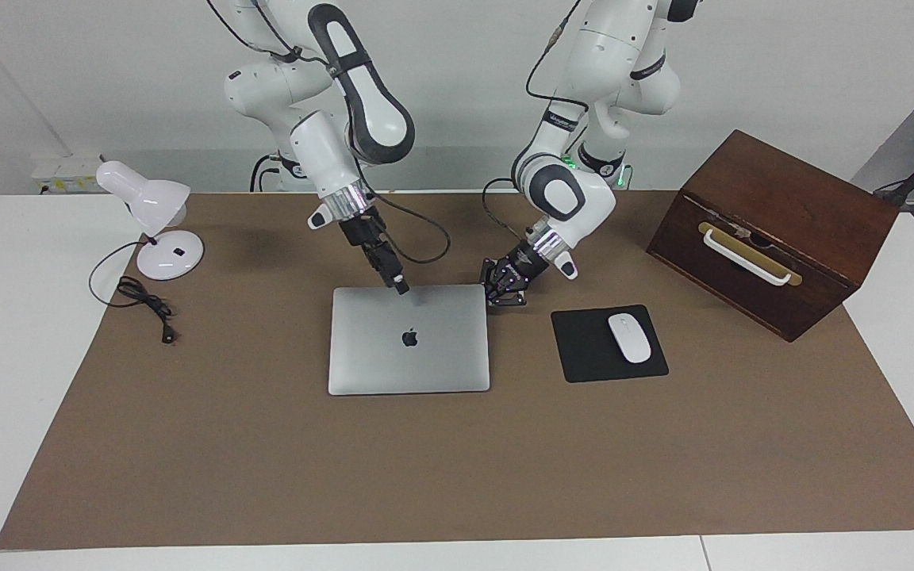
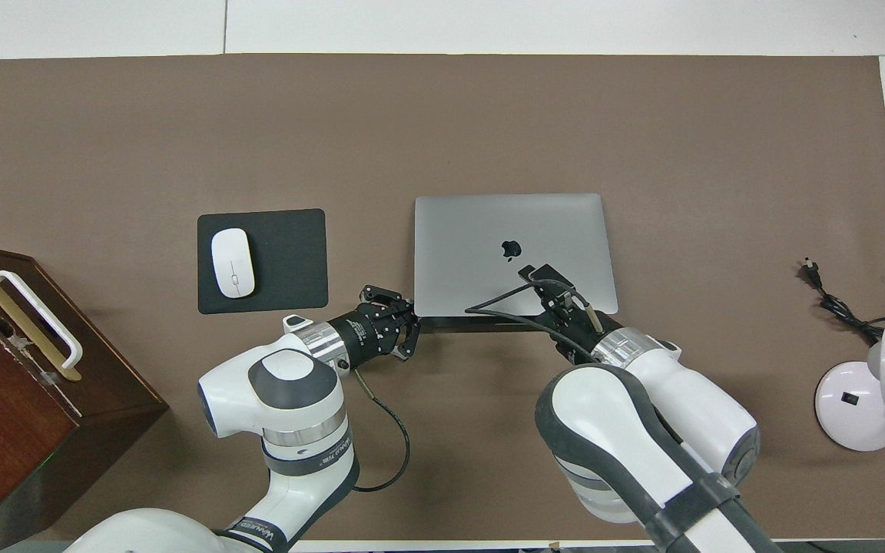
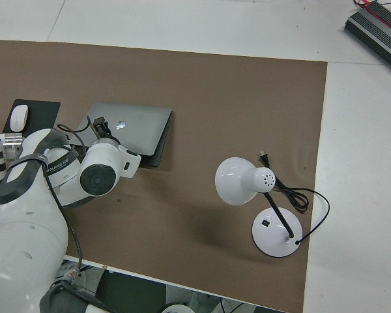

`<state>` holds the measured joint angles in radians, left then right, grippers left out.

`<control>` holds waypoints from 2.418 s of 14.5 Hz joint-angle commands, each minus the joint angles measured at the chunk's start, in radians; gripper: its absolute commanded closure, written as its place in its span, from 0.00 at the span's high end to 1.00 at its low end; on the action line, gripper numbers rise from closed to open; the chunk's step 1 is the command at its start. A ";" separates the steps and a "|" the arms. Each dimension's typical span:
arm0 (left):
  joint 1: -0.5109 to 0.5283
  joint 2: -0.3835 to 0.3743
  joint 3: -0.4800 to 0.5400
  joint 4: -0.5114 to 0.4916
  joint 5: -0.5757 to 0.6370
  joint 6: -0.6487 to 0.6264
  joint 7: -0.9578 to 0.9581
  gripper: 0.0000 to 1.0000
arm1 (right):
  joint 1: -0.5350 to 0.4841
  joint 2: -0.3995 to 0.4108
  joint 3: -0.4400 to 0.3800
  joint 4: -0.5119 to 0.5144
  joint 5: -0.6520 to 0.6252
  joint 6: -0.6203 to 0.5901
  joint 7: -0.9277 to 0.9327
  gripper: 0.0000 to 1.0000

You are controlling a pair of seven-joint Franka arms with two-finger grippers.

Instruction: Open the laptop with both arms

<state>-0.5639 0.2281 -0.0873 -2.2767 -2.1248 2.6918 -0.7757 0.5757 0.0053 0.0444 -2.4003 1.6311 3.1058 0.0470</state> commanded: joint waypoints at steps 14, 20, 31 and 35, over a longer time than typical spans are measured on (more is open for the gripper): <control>-0.036 0.050 0.012 0.031 -0.030 0.031 0.035 0.00 | 0.010 -0.030 0.009 0.047 0.036 -0.009 -0.016 1.00; -0.034 0.063 0.012 0.031 -0.029 0.031 0.038 0.00 | 0.049 -0.044 0.011 -0.006 0.049 -0.009 0.019 1.00; -0.033 0.073 0.012 0.031 -0.026 0.049 0.036 0.00 | 0.033 0.013 0.008 0.003 0.047 -0.024 0.005 1.00; -0.034 0.073 0.012 0.031 -0.026 0.049 0.038 0.00 | 0.000 0.035 0.006 0.038 0.043 -0.030 -0.022 1.00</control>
<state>-0.5827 0.2419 -0.0850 -2.2655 -2.1278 2.6972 -0.7659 0.6069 0.0256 0.0494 -2.3897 1.6575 3.1039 0.0616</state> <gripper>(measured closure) 0.991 0.000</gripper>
